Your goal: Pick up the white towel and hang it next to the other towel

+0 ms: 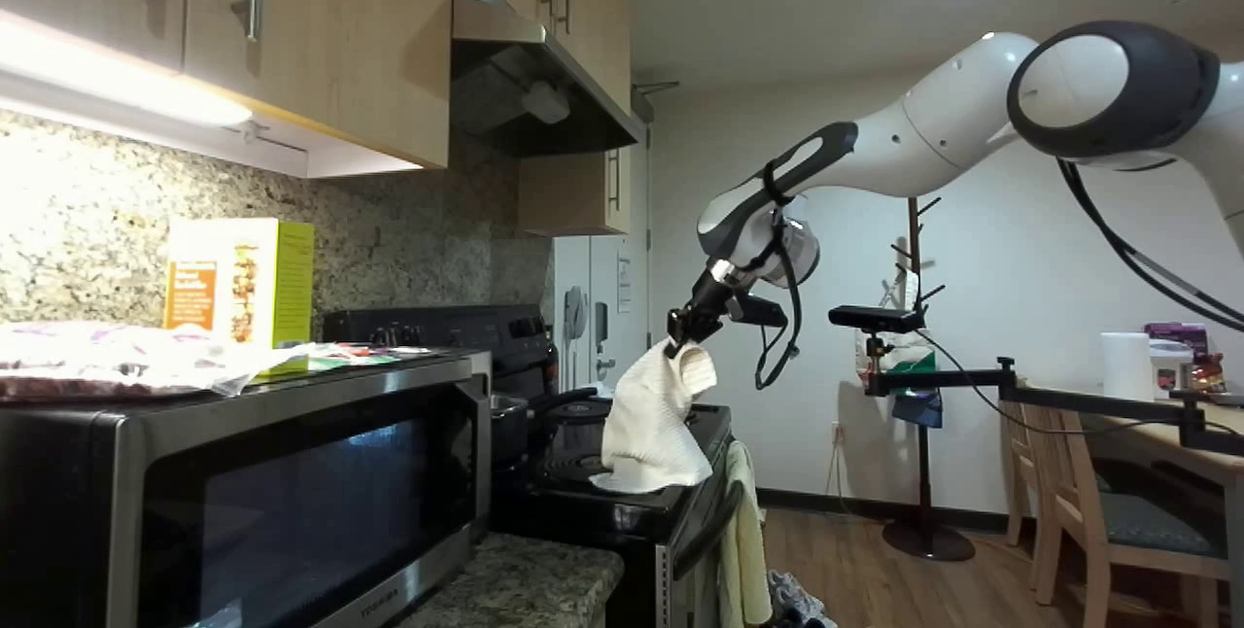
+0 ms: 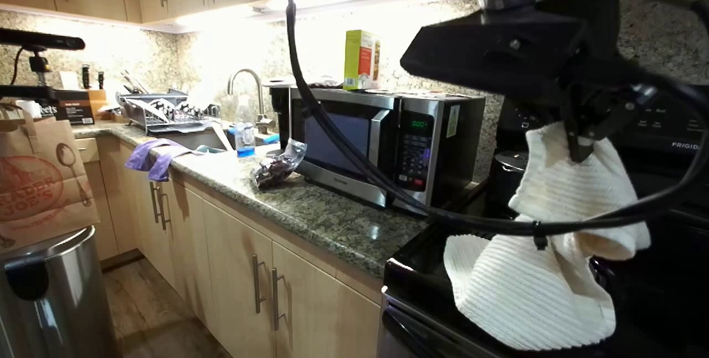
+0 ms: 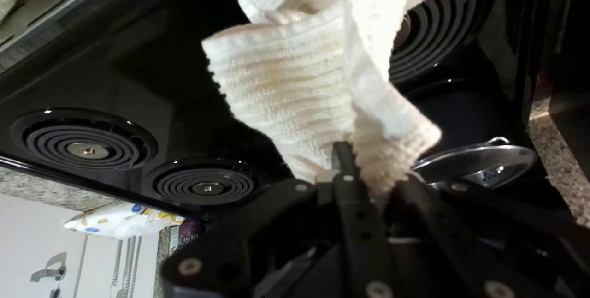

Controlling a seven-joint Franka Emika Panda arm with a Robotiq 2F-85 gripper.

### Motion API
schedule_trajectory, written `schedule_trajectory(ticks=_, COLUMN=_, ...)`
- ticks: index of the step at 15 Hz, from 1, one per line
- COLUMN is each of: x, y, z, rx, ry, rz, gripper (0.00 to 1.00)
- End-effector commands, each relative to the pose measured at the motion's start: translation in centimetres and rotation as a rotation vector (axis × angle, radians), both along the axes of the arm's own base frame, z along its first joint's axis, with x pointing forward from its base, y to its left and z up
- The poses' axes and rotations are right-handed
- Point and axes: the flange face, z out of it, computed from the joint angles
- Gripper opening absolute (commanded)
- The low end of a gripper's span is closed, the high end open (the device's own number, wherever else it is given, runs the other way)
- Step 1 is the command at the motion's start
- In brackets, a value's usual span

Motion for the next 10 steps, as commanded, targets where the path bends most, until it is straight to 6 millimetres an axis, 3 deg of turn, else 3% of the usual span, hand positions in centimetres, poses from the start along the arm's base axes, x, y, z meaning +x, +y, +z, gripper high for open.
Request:
schedule_trajectory(ticks=1, x=-2.2, y=-1.0, z=5.0, rx=0.023, ry=-0.019, rz=-0.067, gripper=0.08)
schedule_trajectory(ticks=6, x=-5.1, y=-2.4, z=10.3, rx=0.015, ry=-0.058, rz=-0.102, gripper=0.09)
schedule_trajectory(ticks=10, x=-5.9, y=-2.4, z=10.9, rx=0.013, ry=-0.036, rz=-0.048, gripper=0.09)
